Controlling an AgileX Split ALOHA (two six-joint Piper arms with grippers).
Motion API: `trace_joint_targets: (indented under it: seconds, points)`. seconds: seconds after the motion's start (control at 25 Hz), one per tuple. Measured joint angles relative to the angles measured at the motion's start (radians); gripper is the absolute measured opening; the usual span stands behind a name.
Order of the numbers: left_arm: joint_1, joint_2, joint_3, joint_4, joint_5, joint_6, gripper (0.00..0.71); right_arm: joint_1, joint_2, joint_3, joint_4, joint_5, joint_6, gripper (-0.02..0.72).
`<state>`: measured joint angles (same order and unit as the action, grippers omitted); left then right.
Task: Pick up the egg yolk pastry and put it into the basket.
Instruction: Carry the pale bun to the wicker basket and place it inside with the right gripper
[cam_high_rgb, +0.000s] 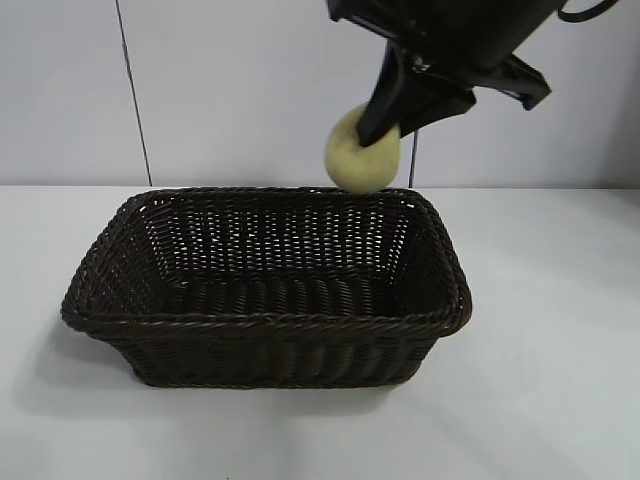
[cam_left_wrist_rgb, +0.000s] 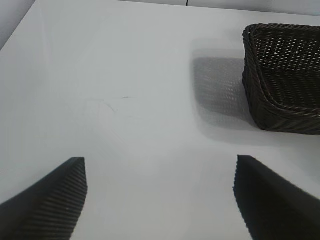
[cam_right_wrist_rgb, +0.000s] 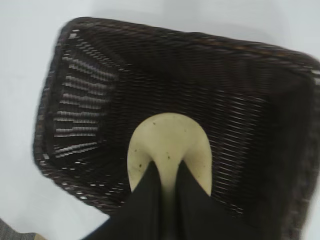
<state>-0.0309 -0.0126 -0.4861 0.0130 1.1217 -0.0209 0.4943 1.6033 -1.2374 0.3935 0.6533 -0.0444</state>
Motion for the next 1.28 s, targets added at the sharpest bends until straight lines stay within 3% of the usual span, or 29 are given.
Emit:
trace_joint_targets:
  seconds: [0.36,0.84,0.96,1.16,1.28]
  points:
    - [0.000,0.000,0.000,0.000,0.000,0.000,0.587,0.096,0.129,0.000,0.013,-0.126,0.014,0.032]
    - [0.000,0.000,0.000,0.000,0.000,0.000,0.587,0.103,0.333,0.000,0.018,-0.243,0.014,0.036]
    - [0.000,0.000,0.000,0.000,0.000,0.000,0.587,0.103,0.336,0.000,0.018,-0.259,0.014,0.120]
    - [0.000,0.000,0.000,0.000,0.000,0.000,0.587,0.103,0.336,-0.002,0.018,-0.248,0.044,0.386]
    - [0.000,0.000,0.000,0.000,0.000,0.000,0.587,0.103,0.328,-0.013,0.017,-0.190,0.068,0.433]
